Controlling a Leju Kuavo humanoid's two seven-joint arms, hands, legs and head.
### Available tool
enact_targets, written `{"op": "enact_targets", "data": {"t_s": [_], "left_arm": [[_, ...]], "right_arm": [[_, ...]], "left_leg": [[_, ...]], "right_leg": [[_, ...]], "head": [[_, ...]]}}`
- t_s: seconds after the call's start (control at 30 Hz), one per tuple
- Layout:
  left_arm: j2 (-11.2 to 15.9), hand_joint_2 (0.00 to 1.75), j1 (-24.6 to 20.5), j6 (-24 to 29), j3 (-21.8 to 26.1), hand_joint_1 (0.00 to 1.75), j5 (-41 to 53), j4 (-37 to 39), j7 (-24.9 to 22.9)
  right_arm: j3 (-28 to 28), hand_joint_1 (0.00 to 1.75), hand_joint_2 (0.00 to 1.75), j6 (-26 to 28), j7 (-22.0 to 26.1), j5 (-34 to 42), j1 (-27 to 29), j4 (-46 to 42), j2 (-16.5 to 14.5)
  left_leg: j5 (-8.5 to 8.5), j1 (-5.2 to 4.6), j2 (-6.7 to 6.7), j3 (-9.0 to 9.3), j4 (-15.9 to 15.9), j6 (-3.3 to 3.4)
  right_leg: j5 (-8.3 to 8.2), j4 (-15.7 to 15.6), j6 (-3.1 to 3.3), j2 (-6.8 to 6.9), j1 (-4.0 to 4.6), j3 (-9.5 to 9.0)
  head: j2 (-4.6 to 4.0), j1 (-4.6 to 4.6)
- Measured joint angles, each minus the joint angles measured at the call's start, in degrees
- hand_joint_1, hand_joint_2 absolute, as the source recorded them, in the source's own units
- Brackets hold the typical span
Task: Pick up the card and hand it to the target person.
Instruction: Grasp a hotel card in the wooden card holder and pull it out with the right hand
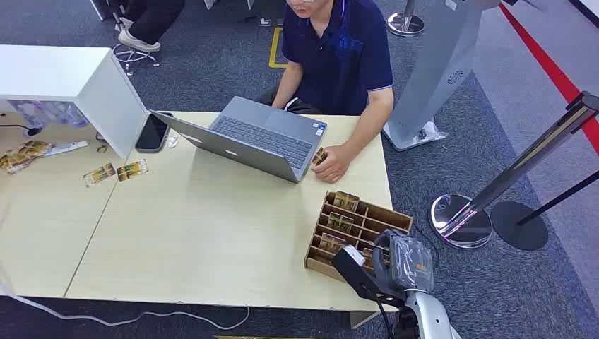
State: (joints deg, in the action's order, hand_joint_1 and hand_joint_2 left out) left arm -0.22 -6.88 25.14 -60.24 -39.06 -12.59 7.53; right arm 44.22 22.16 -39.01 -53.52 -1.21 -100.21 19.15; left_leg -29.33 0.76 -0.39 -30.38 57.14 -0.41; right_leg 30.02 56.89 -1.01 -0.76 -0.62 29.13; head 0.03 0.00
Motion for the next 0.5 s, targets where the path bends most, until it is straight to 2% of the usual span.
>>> {"op": "enact_targets", "data": {"t_s": [0.5], "left_arm": [[0.0,0.00,0.0,0.0,-1.2,0.00,0.0,0.0,-0.1]], "right_arm": [[-0.2,1.52,1.75,-0.1,0.0,-0.2,-0.2,0.5,0.0]], "left_leg": [[0.00,0.00,0.00,0.02,0.0,0.00]], "right_leg": [[0.00,0.0,0.00,0.00,0.00,-0.01]], "head": [[-0.01,0.00]]}}
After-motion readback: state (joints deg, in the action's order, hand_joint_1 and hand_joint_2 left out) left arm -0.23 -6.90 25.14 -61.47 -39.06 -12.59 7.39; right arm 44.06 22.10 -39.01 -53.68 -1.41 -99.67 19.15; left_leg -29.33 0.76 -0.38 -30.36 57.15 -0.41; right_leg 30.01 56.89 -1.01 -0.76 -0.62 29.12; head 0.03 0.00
